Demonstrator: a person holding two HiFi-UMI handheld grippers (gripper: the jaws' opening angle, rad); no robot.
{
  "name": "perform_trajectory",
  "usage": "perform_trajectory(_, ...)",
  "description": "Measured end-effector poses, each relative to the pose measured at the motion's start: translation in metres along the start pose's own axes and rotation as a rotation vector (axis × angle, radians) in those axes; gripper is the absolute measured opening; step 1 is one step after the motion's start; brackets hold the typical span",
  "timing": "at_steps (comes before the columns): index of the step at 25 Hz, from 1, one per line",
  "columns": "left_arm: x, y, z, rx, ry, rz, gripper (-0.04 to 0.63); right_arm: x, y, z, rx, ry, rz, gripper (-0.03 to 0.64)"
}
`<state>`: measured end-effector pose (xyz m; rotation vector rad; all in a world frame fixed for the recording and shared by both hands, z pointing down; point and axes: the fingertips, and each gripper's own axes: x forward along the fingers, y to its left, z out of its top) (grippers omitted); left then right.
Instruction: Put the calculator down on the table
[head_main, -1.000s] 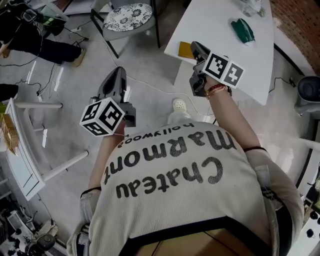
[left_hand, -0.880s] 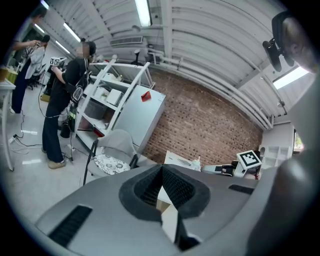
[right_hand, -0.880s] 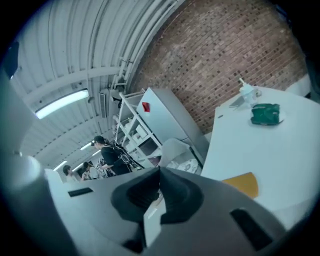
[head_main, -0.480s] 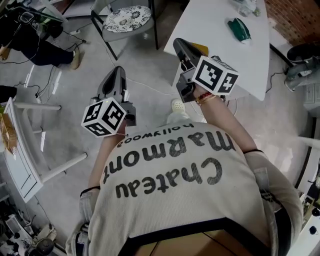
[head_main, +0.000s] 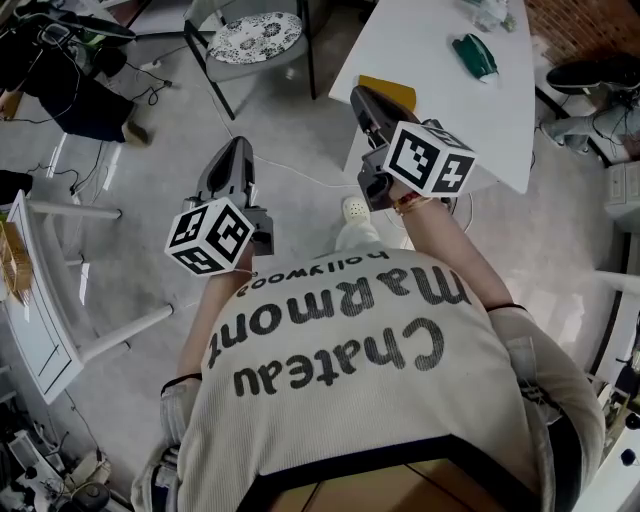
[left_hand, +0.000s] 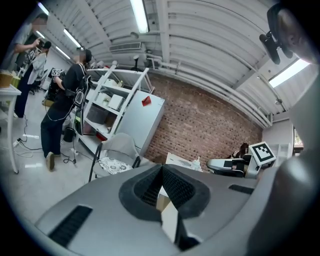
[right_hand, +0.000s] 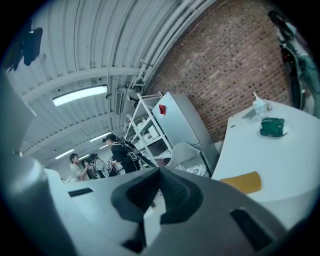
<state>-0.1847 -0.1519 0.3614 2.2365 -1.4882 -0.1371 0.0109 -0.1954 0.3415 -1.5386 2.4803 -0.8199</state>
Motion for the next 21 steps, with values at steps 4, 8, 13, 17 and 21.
perform_trajectory(4,-0.008,0.003,-0.003,-0.006,-0.005,0.007,0.000,-0.005,0.003,-0.004,-0.012,0.000,-0.005,0.005)
perform_trajectory(8,-0.017,0.007,-0.004,-0.009,-0.008,0.009,0.000,-0.009,0.010,-0.010,-0.017,0.002,-0.001,0.005)
perform_trajectory(13,-0.018,0.006,0.001,-0.008,-0.018,0.008,0.000,-0.008,0.014,-0.007,-0.027,0.006,0.000,0.005)
perform_trajectory(17,-0.021,0.009,0.006,-0.012,-0.021,0.010,0.000,-0.007,0.018,-0.006,-0.033,0.008,-0.003,0.005)
perform_trajectory(21,-0.027,0.015,0.007,-0.017,-0.021,0.012,0.000,-0.005,0.026,-0.009,-0.039,0.012,-0.003,0.004)
